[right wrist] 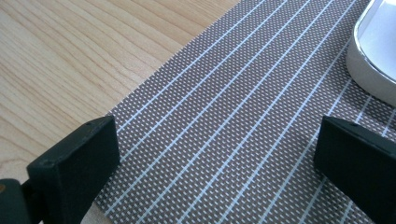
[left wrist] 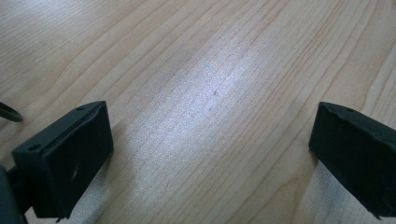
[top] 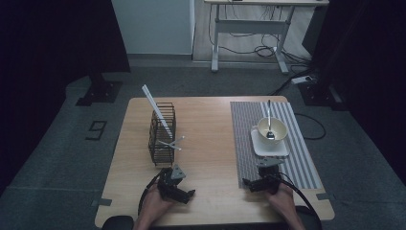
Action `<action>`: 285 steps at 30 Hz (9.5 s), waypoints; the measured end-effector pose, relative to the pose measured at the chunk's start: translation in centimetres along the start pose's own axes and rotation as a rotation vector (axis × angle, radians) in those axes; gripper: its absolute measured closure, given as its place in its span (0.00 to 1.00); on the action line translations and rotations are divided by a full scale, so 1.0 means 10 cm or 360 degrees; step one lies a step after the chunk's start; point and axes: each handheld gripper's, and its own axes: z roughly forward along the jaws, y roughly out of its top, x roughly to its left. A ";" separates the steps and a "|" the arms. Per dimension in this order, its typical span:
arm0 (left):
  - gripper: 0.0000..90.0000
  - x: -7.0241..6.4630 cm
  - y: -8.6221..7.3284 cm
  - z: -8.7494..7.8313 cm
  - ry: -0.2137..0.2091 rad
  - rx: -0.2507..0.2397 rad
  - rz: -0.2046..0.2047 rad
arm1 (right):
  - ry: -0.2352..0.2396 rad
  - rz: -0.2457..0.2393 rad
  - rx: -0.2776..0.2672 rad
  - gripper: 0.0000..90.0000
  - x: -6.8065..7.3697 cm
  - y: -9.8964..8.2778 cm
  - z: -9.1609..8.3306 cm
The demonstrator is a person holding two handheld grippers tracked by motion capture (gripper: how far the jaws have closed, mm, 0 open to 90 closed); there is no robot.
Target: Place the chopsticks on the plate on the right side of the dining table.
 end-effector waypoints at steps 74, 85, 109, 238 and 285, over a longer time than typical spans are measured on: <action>0.00 -0.01 0.03 0.03 -0.0006 -0.0001 0.0005 | 0.0362 -0.0255 0.0029 0.00 0.25 1.29 -0.31; 0.00 -0.01 0.03 0.02 -0.0007 -0.0001 0.0005 | 0.0455 -0.0266 0.0018 0.00 0.41 1.63 -0.29; 0.00 -0.01 0.03 0.02 -0.0008 0.0000 0.0003 | 0.0549 -0.0352 -0.0061 0.01 0.78 2.21 -0.23; 0.16 -0.04 0.29 -0.11 -0.0067 -0.0069 0.0073 | 0.0525 -0.0480 -0.0198 0.90 0.54 2.55 -1.43; 0.96 -0.26 0.86 -0.09 -0.0332 -0.0338 0.0304 | 0.0538 -0.0546 -0.0095 0.81 0.85 2.31 -1.12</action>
